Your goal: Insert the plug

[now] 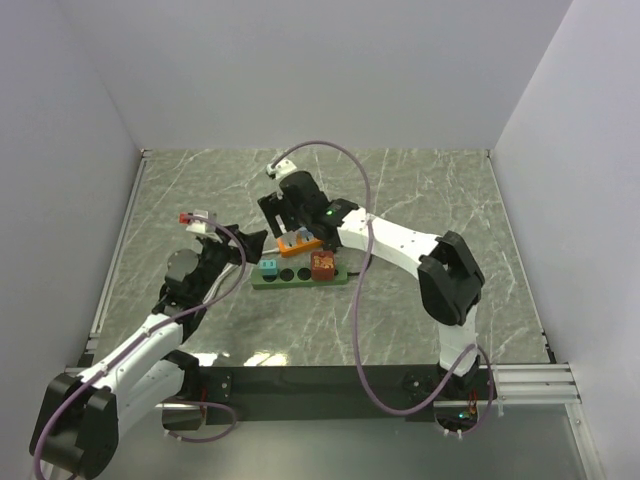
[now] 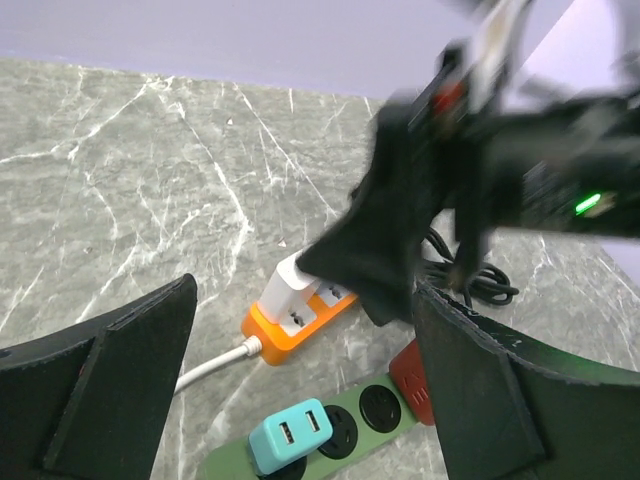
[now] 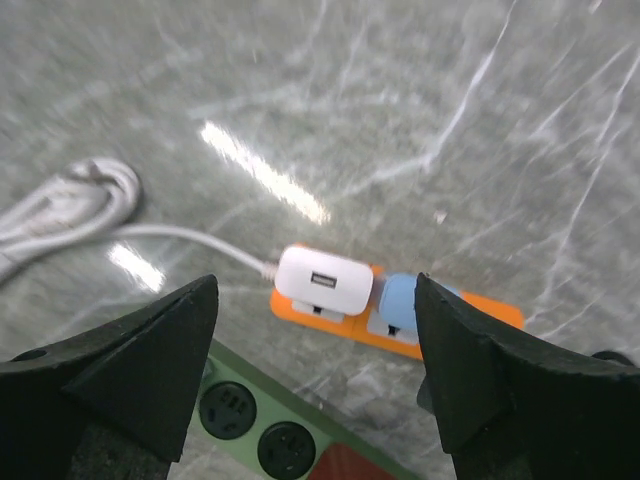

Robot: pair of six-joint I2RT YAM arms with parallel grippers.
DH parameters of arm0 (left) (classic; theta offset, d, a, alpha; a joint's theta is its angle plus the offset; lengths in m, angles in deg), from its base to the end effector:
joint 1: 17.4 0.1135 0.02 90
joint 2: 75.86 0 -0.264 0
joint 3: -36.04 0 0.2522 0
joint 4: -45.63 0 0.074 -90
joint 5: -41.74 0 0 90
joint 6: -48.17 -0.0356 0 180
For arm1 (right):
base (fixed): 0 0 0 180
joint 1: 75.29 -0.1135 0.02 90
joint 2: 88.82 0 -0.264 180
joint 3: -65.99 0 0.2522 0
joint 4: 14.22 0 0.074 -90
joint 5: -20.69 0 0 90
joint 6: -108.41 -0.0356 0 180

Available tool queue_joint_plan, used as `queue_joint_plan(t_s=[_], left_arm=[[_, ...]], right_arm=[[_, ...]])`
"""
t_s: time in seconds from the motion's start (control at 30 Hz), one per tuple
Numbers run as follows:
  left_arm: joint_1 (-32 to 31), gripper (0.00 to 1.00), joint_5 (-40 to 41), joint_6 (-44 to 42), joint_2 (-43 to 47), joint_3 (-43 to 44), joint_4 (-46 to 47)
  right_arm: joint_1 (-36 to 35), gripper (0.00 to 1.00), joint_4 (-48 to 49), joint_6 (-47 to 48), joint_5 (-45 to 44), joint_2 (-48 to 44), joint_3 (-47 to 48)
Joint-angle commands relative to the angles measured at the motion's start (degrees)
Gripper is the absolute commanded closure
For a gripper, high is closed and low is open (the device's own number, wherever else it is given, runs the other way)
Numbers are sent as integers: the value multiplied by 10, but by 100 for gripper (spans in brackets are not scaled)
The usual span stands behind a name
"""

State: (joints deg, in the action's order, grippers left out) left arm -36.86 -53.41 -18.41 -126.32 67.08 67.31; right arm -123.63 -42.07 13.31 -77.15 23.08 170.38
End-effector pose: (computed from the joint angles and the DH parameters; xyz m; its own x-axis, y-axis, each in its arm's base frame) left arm 0.1867 -0.0694 0.2376 -0.1314 -0.3734 -0.9183 0.3968 0.8291 -0.3939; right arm 0.3078 0.3387 0.2623 -0.4424 -0.3647 -0.8193 -0.6293 0.7771 -0.0061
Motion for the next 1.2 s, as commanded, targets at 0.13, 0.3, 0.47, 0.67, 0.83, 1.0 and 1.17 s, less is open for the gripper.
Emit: queue_joint_plan(t_s=[0.13, 0.3, 0.47, 0.67, 0.83, 1.0, 1.17], left_arm=[[3, 2, 67, 11, -13, 81, -66], [6, 1, 156, 19, -51, 144, -148], [55, 0, 172, 26, -83, 194, -189], [152, 1, 100, 48, -100, 241, -229], [160, 1, 111, 51, -89, 244, -245], [160, 1, 128, 58, -75, 246, -260], [160, 1, 131, 57, -64, 231, -242]], right_arm=[[20, 11, 56, 5, -45, -80, -28], [96, 9, 114, -39, -39, -159, -145], [171, 7, 184, -77, -47, -253, -272], [269, 6, 281, -147, -77, -435, -461], [311, 5, 301, -184, -103, -548, -539], [316, 5, 281, -192, -115, -610, -563], [316, 5, 241, -193, -132, -639, -568]])
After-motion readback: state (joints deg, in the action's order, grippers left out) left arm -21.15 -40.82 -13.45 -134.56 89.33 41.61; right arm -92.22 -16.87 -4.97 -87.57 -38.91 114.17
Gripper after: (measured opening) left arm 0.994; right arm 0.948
